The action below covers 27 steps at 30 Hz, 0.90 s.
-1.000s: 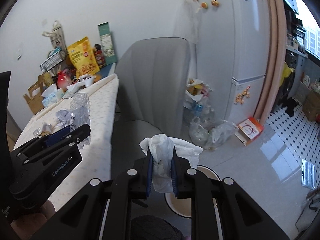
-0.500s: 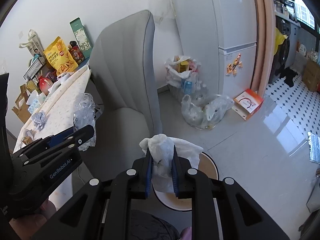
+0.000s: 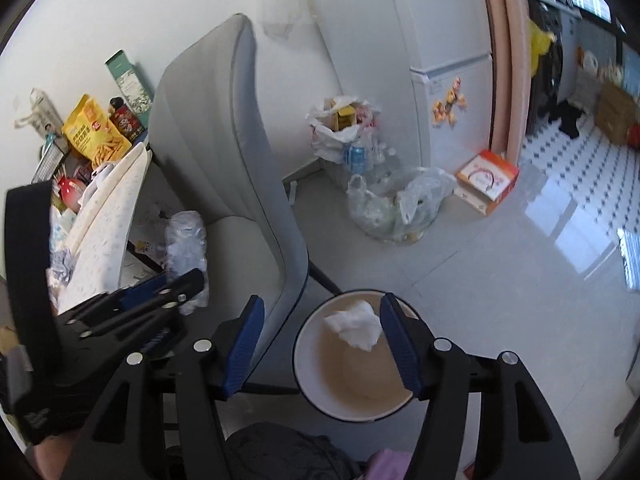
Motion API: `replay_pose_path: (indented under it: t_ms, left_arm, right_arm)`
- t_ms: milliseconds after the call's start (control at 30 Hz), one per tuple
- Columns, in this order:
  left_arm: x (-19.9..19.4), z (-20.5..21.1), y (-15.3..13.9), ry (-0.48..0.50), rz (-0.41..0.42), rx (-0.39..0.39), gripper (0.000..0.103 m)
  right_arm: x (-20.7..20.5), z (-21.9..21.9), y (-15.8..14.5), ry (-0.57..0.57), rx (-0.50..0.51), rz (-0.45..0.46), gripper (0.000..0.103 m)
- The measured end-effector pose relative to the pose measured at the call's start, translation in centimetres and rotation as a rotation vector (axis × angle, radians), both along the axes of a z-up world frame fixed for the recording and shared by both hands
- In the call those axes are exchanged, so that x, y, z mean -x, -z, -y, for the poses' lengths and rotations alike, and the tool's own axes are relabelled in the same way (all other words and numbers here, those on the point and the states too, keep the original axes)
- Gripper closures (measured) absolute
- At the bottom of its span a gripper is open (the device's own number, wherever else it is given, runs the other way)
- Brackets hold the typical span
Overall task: Collect trash
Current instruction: 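Open both tools to drop the tissue and plastic bag into the bin, then move both open tools back over the table trash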
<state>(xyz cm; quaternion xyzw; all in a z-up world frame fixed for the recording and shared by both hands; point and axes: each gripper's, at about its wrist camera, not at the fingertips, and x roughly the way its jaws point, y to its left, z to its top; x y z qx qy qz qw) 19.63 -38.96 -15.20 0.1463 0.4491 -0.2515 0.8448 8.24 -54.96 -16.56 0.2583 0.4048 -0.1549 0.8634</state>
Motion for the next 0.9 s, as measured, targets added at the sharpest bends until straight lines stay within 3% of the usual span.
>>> replay_pose_path:
  t_ms: [200,367,467,633,800,900]
  left_arm:
    - [1.0,2.6,1.4,0.067,-0.048,-0.011,0.067]
    - [2.2,4.3,2.0,0.123,-0.104,0.008,0.064]
    - [2.8,4.2,1.3,0.129,-0.108,0.046,0.033]
    - [3.3,2.9,-0.7,0.093,-0.057,0.064,0.023]
    - [3.2,-0.3,-4.0,0.010,0.042,0.087,0.009]
    - [3.0,-2.7,-5.8,-0.039,0.092,0.112,0.005]
  right_arm:
    - [2.7,2.3,-0.1,0.102,0.013,-0.021,0.043]
    - [4.8,3.8,-0.9,0.181,0.050,-0.035,0.034]
    - [5.9,4.3,-1.2,0.211,0.059,-0.027,0.030]
    - [6.6,3.8,-2.1,0.203,0.075,0.003,0.024]
    - [6.5,1.8,-4.0,0.173,0.115,0.057,0.009]
    - [6.3,0.0,-5.2,0.144,0.144,0.089,0.007]
